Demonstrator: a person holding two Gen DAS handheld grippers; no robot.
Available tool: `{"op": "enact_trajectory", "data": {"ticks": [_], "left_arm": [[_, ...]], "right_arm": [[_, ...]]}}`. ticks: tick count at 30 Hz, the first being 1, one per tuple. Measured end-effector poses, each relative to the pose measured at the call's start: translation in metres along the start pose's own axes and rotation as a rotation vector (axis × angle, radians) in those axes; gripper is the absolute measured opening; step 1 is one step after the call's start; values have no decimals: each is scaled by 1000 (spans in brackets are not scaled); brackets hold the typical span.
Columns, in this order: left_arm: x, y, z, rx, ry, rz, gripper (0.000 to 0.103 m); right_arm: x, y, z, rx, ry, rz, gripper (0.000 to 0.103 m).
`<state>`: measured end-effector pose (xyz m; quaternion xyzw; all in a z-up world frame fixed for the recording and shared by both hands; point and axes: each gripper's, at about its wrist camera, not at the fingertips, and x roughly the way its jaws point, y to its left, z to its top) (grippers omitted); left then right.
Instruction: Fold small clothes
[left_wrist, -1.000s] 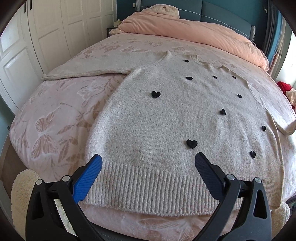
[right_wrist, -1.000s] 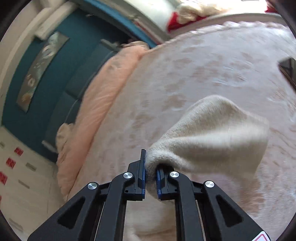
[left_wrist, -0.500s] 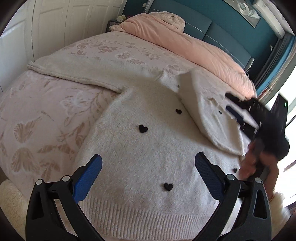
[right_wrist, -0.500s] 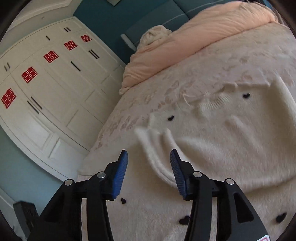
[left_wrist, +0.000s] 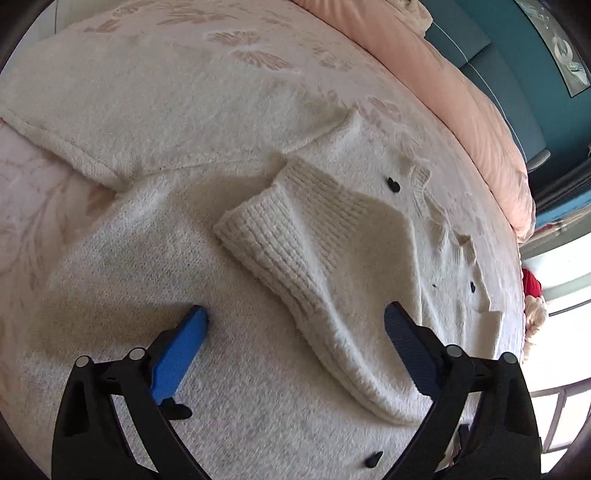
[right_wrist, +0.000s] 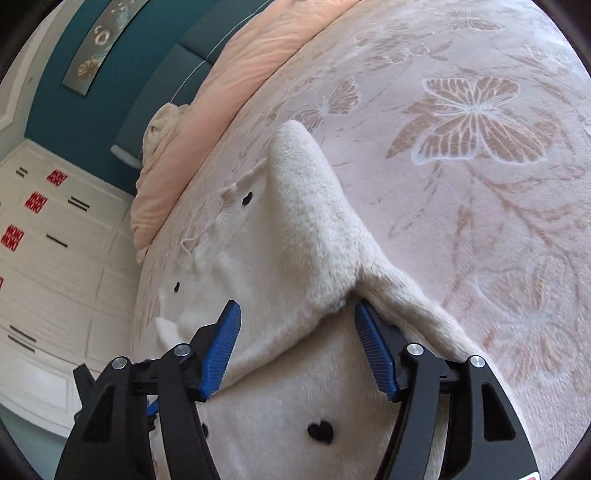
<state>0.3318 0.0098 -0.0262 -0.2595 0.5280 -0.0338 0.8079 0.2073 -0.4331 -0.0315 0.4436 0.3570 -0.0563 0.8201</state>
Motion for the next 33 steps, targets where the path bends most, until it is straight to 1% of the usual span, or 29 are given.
{"op": "enact_trajectory", "data": {"ticks": [1,2,3,4,5,7,8,9,10,11,12,13,14,15,16,17,18,19,20,21,23,25,26,27,28,29,31,32,33], "left_arm": [[-1,-5,4,21,-2,-25,58],[-2,-12,9,45,10,-78,33],[-5,-18,16,59,8,-106,15],[-13,-26,22,80,-31,-116,5],[-26,-34,29,114,-93,-128,1],[-55,-49,40,180,-223,-165,0],[-68,-52,45,195,-270,-196,0],[-75,-51,49,196,-294,-215,0],[-74,-46,49,187,-289,-217,0],[-66,-38,46,166,-249,-212,1],[-54,-28,41,135,-191,-209,1],[-42,-18,33,104,-133,-213,1],[-32,-9,23,80,-84,-214,3],[-26,-4,13,67,-52,-207,8],[-22,0,4,53,-29,-197,24],[-20,3,-5,31,-16,-184,49],[-18,7,-13,-9,-9,-165,71],[-16,11,-19,-58,-4,-157,76],[-10,13,-21,-96,8,-165,80],[-4,12,-20,-126,20,-167,80],[4,6,-13,-150,12,-146,78],[10,-4,-1,-156,9,-172,43],[14,-11,6,-145,32,-219,5],[14,-19,14,-133,40,-257,8],[7,-26,20,-120,8,-277,7],[-6,-35,27,-78,-50,-299,7],[-39,-53,37,21,-165,-351,6],[-53,-57,41,47,-209,-379,6],[-66,-57,43,63,-255,-399,6]], "right_arm": [[6,2,5,5,-2,13,64],[10,7,10,-1,-4,30,53],[12,15,16,-11,-17,49,21],[7,23,22,-21,-54,77,7],[-7,27,27,-15,-126,129,9],[-38,29,30,7,-270,234,8],[-49,23,28,17,-332,250,8],[-52,15,25,26,-364,218,8],[-43,2,21,37,-339,149,8],[-27,-12,19,58,-259,64,8],[-13,-27,14,97,-184,14,8],[-5,-41,8,126,-144,18,8],[-7,-47,4,121,-158,43,3],[-11,-46,2,104,-177,47,4],[-11,-45,3,96,-173,43,4],[-10,-43,3,88,-169,33,4],[-10,-41,4,77,-171,23,5],[-9,-40,3,65,-169,16,5],[-8,-39,4,60,-166,12,5],[-7,-37,3,61,-163,10,6],[-7,-37,6,58,-151,4,8],[-6,-28,10,49,-136,-4,10],[-6,-26,11,40,-131,-4,15],[-7,-23,14,30,-130,3,15],[-11,-18,16,20,-145,19,14],[-19,-13,19,7,-178,52,11],[-36,0,21,-25,-251,108,10],[-42,5,22,-44,-277,136,10],[-42,8,21,-75,-294,126,8]]}}
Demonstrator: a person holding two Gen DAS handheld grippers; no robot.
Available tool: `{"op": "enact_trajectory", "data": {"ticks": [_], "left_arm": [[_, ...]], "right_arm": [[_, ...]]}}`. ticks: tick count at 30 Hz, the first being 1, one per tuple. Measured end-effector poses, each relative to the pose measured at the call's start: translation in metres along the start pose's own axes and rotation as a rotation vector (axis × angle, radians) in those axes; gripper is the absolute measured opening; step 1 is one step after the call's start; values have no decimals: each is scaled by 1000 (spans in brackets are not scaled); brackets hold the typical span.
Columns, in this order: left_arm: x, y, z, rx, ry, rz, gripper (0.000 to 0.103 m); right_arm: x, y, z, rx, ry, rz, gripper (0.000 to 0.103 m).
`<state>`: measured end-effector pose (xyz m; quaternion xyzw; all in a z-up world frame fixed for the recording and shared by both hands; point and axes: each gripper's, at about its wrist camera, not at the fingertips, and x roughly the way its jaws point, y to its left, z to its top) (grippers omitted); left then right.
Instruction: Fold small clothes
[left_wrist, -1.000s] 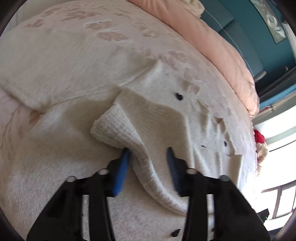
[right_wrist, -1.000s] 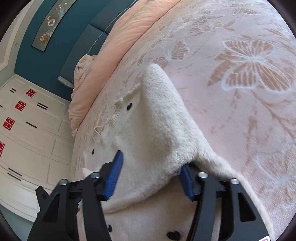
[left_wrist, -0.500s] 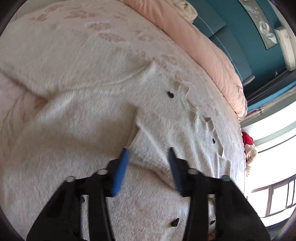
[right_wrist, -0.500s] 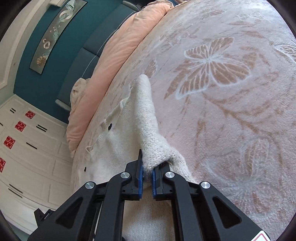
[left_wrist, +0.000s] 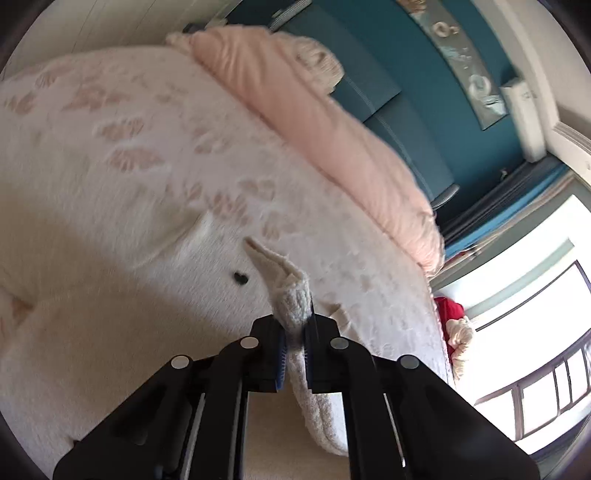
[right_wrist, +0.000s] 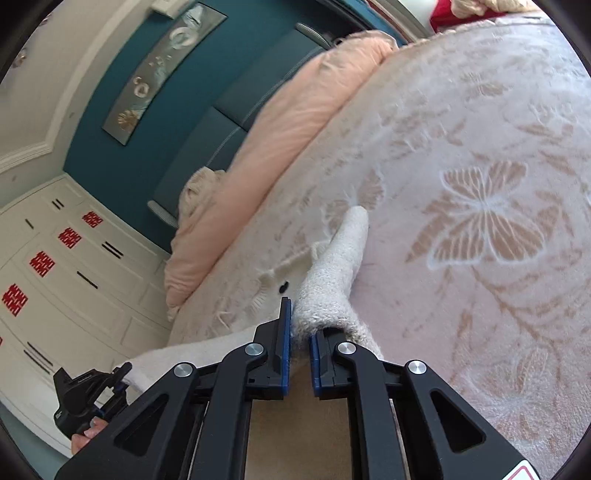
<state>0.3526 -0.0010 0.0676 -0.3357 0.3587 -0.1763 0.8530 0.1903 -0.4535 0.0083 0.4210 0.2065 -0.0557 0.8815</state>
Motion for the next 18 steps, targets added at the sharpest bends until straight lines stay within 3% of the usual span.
{"op": "enact_trajectory", "data": {"ticks": [1,3,6,7,11,13,14,15,16,18], "left_arm": [[-8,2,3,13,-35,0,7],[-1,25,-1,7,-17,66,7],[40,79,-34,-27,169,264,7],[45,92,-46,-24,189,286,7],[39,101,-54,-29,144,247,8],[39,101,-54,-15,148,248,9],[39,101,-54,-3,148,244,9],[39,101,-55,14,146,239,9],[39,101,-57,34,141,234,9],[38,104,-60,45,126,222,9]], "right_arm": [[8,-1,-5,-53,30,-56,8],[46,-24,-22,-49,234,-188,5],[38,-27,-20,-24,203,-170,5],[35,-26,-16,-8,191,-158,5],[33,-37,-20,20,259,-190,5],[13,-38,-22,58,228,-198,9],[-1,-35,-23,56,194,-231,10],[-17,-26,-25,34,128,-267,18],[-25,-13,-27,-6,90,-278,18],[-8,18,-33,-90,166,-203,17]]}}
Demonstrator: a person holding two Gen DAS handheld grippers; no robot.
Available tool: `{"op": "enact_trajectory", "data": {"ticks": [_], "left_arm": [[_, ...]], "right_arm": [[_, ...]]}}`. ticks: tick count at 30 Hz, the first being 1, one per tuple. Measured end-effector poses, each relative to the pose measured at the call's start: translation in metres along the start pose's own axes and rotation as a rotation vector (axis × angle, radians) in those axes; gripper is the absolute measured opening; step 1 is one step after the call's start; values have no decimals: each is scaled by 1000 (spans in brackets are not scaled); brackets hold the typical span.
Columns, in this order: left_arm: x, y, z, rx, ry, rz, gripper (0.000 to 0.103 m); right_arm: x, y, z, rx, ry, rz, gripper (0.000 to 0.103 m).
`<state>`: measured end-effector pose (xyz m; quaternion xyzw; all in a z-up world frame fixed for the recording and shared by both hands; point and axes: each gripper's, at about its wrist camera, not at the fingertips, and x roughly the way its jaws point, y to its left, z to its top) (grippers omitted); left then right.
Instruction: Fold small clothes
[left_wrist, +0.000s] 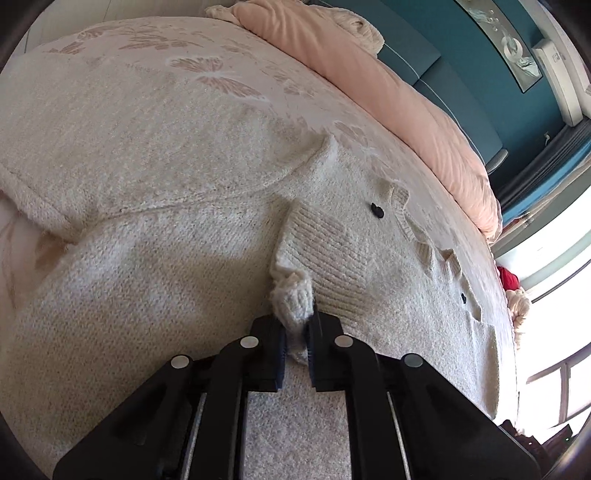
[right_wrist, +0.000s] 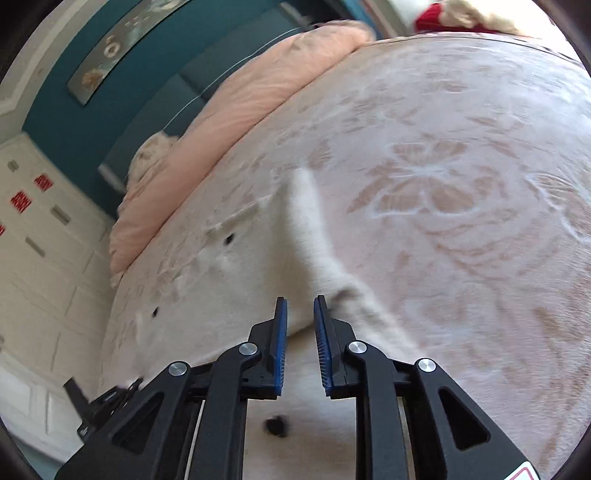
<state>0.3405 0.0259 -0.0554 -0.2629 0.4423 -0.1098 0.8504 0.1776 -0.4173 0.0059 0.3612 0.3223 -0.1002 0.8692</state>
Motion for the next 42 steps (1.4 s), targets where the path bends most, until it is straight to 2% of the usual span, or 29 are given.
{"op": "enact_trajectory", "data": {"ticks": [2,4,7,8,9,11,14,15,17,19,20,21,22,25,27,30,33,35,37,38,39,40,41,42], "left_arm": [[0,3,-1,-14,-7,-7,9],[0,2,-1,-5,-12,-5,9],[0,3,-1,-7,-12,-12,9],[0,3,-1,-4,-14,-11,9],[0,3,-1,-1,-16,-10,9],[-1,5,-2,1,-19,-14,9],[0,7,-4,2,-29,-25,9],[-1,8,-6,1,-36,-29,9],[-1,9,-7,-3,-43,-36,9],[-2,8,-5,-12,-38,-39,9],[-6,9,-3,-27,-26,-44,10],[-12,11,0,-51,-11,-56,14],[-21,16,3,-82,-3,-64,17],[-70,56,20,-192,-79,-58,34],[-103,100,41,-265,-142,25,50],[-147,177,83,-367,-224,205,55],[-178,250,120,-484,-283,349,58],[-189,287,135,-562,-306,410,58],[-188,307,144,-603,-309,385,55],[-187,309,147,-612,-319,384,48],[-185,307,150,-608,-322,385,25],[-181,303,154,-599,-308,362,11],[-178,294,160,-586,-301,336,10],[-181,278,165,-550,-327,318,9]], "right_arm": [[26,50,-4,-161,85,64,16],[56,90,-16,-306,138,87,16],[108,111,-33,-405,280,58,13],[116,110,-35,-438,294,24,3],[117,102,-32,-447,284,35,0],[103,73,-14,-374,235,5,0],[63,10,18,-202,107,-132,1],[59,-8,24,-173,96,-162,0],[61,-27,27,-150,126,-106,0],[53,-9,25,-188,122,-161,0],[48,7,20,-216,119,-161,7],[42,20,11,-242,117,-131,13],[37,34,-1,-273,117,-97,13],[28,69,-52,-373,140,-50,13],[28,80,-86,-439,162,-32,14],[29,83,-122,-485,173,-41,22],[26,79,-125,-460,150,-39,22],[30,71,-121,-418,164,-11,22],[31,65,-120,-385,170,19,22],[31,63,-120,-373,173,31,22],[32,61,-119,-363,175,42,23],[33,60,-119,-354,177,50,23],[33,61,-119,-348,176,53,23],[34,61,-119,-346,176,55,23]]}}
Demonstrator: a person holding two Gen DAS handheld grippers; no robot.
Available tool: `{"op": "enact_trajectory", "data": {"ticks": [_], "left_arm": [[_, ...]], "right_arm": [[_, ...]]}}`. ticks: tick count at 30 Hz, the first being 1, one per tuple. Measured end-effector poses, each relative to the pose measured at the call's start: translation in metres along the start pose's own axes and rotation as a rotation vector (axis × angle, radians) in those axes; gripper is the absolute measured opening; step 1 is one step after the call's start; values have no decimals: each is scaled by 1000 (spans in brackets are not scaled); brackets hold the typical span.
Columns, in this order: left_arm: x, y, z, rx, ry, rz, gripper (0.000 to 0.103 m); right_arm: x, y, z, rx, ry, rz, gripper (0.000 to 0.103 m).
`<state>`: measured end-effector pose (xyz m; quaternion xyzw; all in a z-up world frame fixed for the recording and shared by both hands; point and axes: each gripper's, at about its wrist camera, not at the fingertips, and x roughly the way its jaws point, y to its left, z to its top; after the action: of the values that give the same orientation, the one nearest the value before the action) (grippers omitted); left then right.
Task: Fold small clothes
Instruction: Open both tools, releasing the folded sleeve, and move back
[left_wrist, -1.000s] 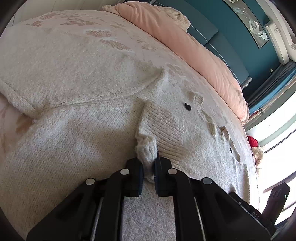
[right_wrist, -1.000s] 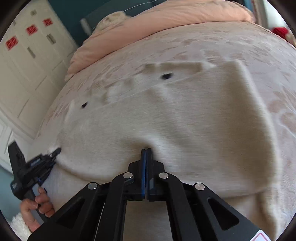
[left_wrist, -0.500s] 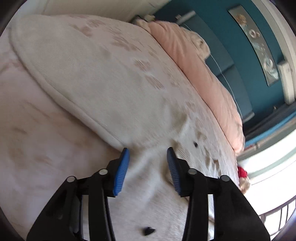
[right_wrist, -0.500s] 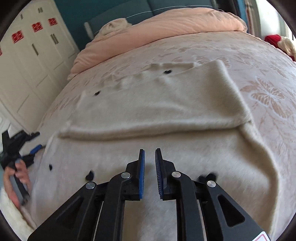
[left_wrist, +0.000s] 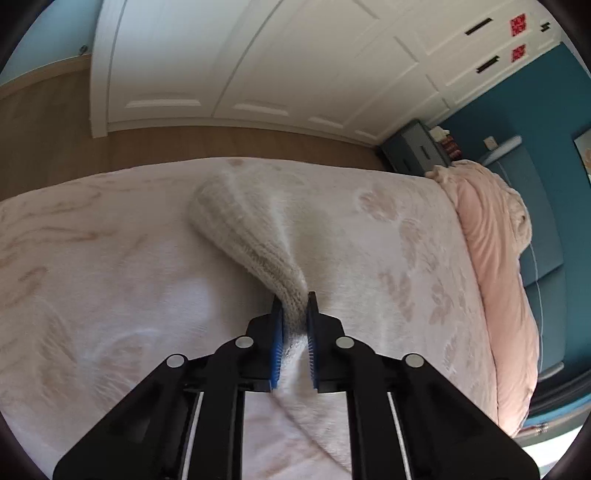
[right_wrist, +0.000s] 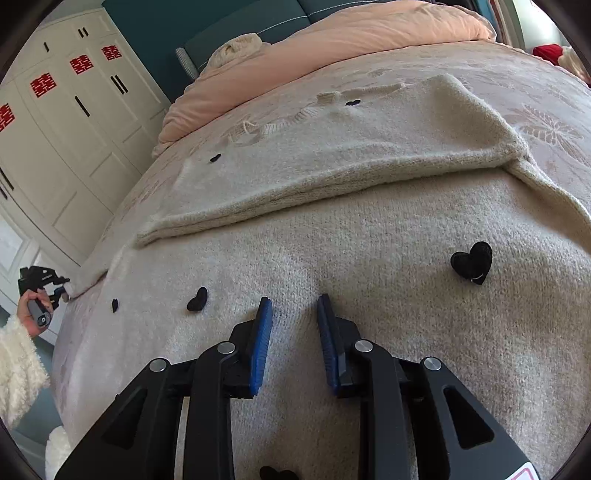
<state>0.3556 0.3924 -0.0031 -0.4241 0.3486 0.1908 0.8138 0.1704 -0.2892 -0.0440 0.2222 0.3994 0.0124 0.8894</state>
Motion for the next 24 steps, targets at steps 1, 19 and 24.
{"op": "enact_trajectory", "data": {"ticks": [1,19,24], "left_arm": [[-10,-21,-4,49,-28,-34,9],[-70,-231,-384,581,457,-423,48],[-64,-183,-328,479,368,-384,62]], "right_arm": [[0,0,0,0,-1,1,23],[-23,-12,19,104,-13,53,42],[-24,-10,76,163,-68,74,63]]}}
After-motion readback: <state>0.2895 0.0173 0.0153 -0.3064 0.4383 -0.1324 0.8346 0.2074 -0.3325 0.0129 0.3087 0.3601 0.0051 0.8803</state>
